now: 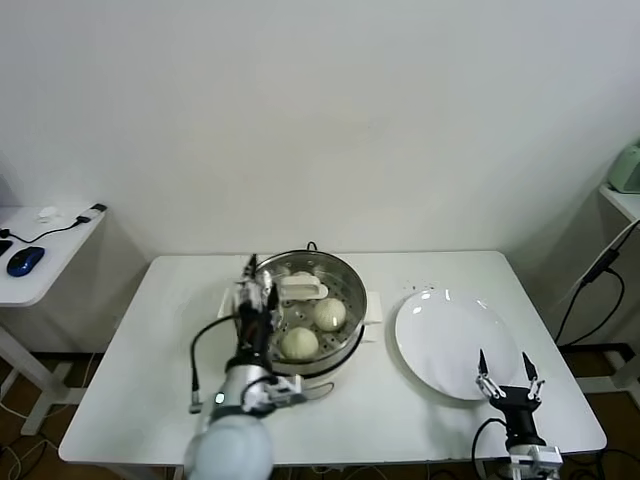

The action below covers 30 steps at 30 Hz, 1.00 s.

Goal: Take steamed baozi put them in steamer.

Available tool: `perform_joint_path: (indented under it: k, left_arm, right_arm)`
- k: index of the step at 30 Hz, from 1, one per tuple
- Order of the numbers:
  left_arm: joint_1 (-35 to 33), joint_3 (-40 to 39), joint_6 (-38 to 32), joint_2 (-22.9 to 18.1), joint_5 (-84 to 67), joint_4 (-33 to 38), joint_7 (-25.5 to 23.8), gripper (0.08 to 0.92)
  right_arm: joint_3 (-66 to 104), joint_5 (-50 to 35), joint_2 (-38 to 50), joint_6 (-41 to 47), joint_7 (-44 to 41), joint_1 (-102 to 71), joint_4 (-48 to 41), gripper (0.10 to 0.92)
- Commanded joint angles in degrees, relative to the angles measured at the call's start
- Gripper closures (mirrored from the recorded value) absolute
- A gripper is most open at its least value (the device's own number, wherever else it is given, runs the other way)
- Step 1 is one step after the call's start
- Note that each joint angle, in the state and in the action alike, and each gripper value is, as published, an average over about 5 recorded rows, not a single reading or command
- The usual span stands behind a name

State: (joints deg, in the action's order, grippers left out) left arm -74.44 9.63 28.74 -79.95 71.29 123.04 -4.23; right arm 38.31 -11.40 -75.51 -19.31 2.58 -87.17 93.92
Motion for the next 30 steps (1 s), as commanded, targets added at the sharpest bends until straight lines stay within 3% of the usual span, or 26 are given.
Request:
perform_joint_path:
  k: [1,6,9,13,22,30]
  left_arm:
    - [-2.46,24.43,-6.67,2.52,-49.32,3.55,11.33,0.178]
    - [-8.39,36.06,-21.16,7.77,-79.42,-5.26,11.14,0.177]
    - [-11.84,35.59,-30.61,10.09,-88.61,-12.68,10.66,0.177]
    - [-13.62,32.64,-37.8,9.98,-93.48,-19.6,7.63,0.177]
    - [-14.89,28.09,-45.8,7.66,-91.18,-29.09,1.72,0.177]
    - [-15.16,27.85,-46.32,7.55,-90.9,-28.22,1.03,0.177]
  right_arm:
    - [-0.72,-0.03,1.09,0.95,-3.43,-1.88,2.46,0.203]
    - [-0.92,0.68,1.47,0.6,-4.58,-2.08,3.76,0.203]
    - [-0.96,0.33,1.67,0.53,-4.55,-2.03,3.91,0.203]
    - [-0.89,-0.44,1.7,0.43,-4.35,-1.76,3.37,0.203]
    - [-0.8,-1.96,1.88,0.61,-4.39,-1.53,2.92,0.203]
    - [-0.85,-2.16,1.91,0.47,-4.48,-1.71,2.82,0.203]
